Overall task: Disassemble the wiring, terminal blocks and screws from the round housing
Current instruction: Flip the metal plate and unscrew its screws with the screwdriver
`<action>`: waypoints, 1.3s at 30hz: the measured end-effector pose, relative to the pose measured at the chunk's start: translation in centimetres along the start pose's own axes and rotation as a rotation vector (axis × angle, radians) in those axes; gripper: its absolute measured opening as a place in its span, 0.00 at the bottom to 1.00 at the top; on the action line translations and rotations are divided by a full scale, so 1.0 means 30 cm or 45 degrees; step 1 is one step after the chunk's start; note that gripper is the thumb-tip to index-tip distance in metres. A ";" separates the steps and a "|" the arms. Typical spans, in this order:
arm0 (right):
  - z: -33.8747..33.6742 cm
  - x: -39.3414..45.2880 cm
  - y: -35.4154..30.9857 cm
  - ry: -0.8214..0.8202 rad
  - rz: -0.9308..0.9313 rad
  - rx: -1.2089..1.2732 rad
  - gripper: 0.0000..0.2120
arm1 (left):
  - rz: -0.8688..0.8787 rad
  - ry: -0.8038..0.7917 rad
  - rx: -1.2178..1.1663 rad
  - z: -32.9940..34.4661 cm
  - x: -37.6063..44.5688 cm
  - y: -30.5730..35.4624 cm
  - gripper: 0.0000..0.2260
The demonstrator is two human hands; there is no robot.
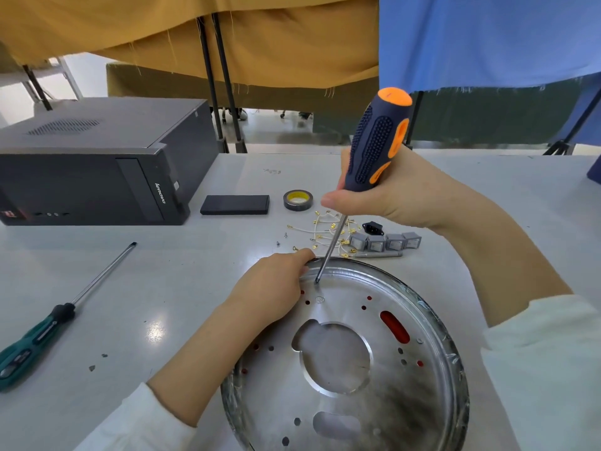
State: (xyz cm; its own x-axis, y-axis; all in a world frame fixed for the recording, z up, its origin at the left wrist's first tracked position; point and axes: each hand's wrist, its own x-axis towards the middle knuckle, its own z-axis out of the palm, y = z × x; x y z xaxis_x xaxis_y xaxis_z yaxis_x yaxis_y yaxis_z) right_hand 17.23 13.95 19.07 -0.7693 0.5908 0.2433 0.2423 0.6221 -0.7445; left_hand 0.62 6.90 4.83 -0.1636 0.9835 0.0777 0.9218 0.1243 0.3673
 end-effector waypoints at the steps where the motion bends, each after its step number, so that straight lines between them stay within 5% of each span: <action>1: 0.010 -0.002 0.003 0.099 0.034 -0.052 0.12 | -0.002 0.000 0.001 0.001 -0.001 0.000 0.11; 7: 0.118 -0.041 0.006 0.731 0.268 -0.349 0.21 | 0.009 0.011 0.005 0.003 -0.002 -0.001 0.13; 10: 0.137 -0.042 -0.004 0.832 0.268 -0.511 0.15 | 0.008 0.020 0.007 0.004 -0.002 -0.002 0.12; 14: 0.109 -0.025 0.005 0.640 0.165 -0.325 0.13 | 0.012 0.021 0.015 0.007 0.001 -0.007 0.12; 21: -0.005 -0.014 -0.009 -0.060 0.020 -0.005 0.16 | 0.006 0.015 0.005 0.004 0.005 -0.007 0.10; 26: -0.026 -0.039 -0.011 -0.012 0.139 -0.064 0.11 | -0.011 0.013 0.007 0.005 0.005 -0.004 0.11; 30: 0.086 -0.052 -0.010 0.473 0.244 -0.231 0.23 | 0.002 0.014 0.004 0.003 -0.002 -0.002 0.12; 33: 0.116 -0.044 -0.002 0.662 0.295 -0.402 0.20 | -0.003 0.020 0.000 0.003 -0.004 -0.002 0.12; 39: 0.037 -0.030 -0.008 0.153 0.046 -0.061 0.15 | 0.001 0.003 0.011 0.003 0.003 -0.004 0.13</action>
State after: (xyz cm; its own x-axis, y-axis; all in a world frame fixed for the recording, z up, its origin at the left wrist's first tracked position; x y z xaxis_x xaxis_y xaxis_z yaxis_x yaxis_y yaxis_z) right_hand 17.20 12.71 18.34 -0.6838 0.6688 0.2917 0.2989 0.6215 -0.7241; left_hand 0.54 6.98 4.73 -0.1638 0.9832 0.0802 0.9250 0.1249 0.3589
